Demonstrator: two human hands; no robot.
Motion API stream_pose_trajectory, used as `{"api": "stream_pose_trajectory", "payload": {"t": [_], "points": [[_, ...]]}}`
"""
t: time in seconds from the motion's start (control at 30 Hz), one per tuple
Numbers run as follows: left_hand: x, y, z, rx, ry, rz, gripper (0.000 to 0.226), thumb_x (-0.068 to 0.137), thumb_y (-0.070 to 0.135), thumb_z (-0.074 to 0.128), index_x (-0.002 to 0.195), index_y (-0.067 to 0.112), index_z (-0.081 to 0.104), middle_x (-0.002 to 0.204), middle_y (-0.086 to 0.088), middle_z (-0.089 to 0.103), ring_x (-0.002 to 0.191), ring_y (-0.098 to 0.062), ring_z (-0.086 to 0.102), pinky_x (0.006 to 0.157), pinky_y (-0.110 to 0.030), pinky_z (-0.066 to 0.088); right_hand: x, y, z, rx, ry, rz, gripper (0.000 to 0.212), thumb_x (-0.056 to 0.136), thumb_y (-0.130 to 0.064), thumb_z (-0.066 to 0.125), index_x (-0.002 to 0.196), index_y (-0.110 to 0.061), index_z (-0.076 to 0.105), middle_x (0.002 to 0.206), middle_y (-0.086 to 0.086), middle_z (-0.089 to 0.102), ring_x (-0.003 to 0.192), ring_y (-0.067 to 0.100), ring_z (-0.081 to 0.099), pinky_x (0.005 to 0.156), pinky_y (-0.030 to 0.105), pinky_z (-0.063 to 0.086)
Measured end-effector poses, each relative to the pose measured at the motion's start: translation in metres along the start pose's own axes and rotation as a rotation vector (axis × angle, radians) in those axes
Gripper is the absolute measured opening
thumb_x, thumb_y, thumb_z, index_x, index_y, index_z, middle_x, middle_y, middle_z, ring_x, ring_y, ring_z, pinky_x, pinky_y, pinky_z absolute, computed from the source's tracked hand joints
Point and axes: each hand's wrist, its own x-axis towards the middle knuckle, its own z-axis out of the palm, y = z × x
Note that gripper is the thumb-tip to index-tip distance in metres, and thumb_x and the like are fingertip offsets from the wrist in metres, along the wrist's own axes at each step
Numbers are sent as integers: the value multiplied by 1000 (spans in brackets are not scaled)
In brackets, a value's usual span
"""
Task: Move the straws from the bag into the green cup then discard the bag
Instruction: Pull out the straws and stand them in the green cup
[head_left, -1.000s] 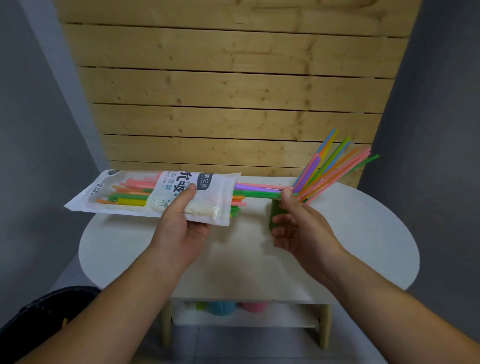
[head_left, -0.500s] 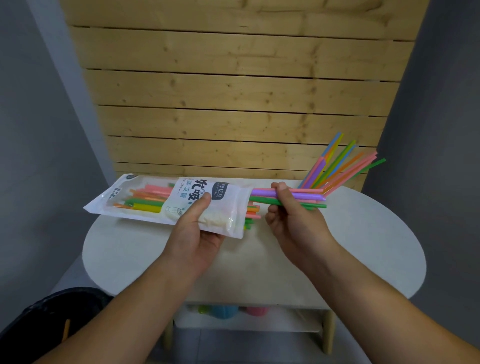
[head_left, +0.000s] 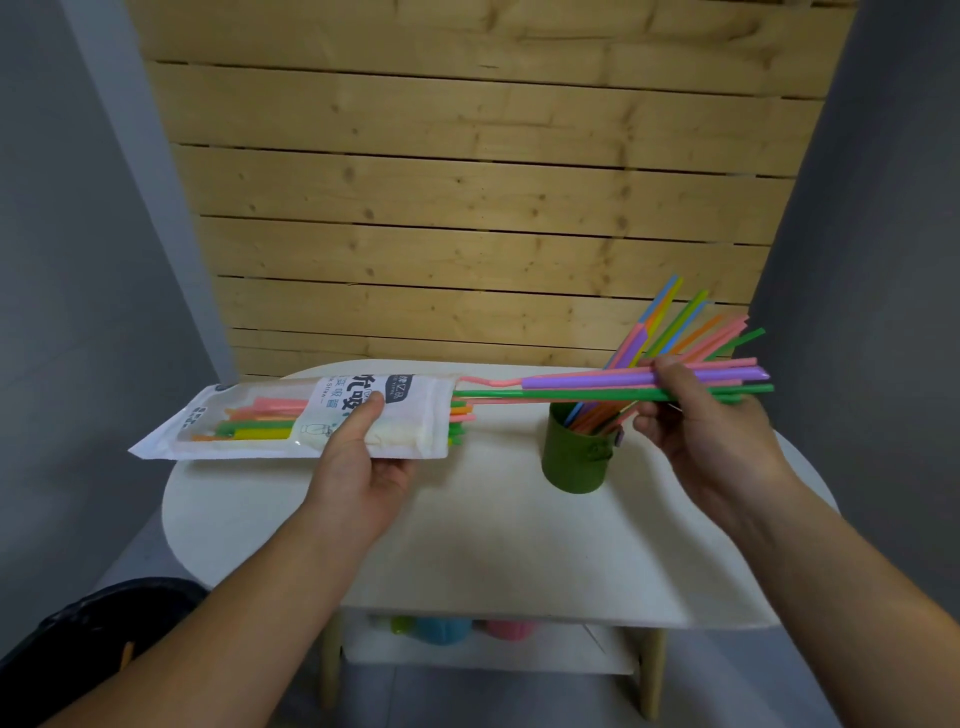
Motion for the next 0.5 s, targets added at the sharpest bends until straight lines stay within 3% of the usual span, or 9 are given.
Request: {"api": "stream_pose_trajectory", "payload": {"t": [0.1, 0.3, 0.4, 0.5], "points": [[3, 2, -1, -6, 20, 15, 29, 92, 8, 71, 120, 14, 66, 102, -5, 82, 89, -18, 79, 68, -40, 66, 6, -7, -19, -28, 21, -13, 12, 93, -19, 68, 96, -7, 70, 62, 1, 68, 52, 11, 60, 53, 22, 55], [3, -2, 1, 21, 2, 27, 33, 93, 9, 70, 126, 15, 64, 104, -2, 81, 86, -16, 80, 64, -38, 66, 9, -23, -50, -36, 98, -88, 12, 92, -19, 69, 86, -10, 70, 60, -1, 65, 51, 11, 58, 54, 22, 55], [1, -10, 3, 39, -26, 18, 34, 93, 9, 70, 126, 17, 64, 103, -2, 82, 86, -17, 80, 58, -35, 64, 7, -30, -63, -88, 140, -134, 14, 93, -20, 68, 87, -8, 71, 72, 6, 65, 54, 12, 58, 55, 21, 55], [-3, -21, 7, 48, -57, -3, 34, 93, 8, 70, 126, 18, 64, 102, -2, 82, 87, -18, 80, 58, -36, 63, 6, -39, -76, -139, 176, -176, 24, 94, -22, 67, 103, 0, 67, 89, 19, 61, 73, 25, 62, 58, 21, 56]]}}
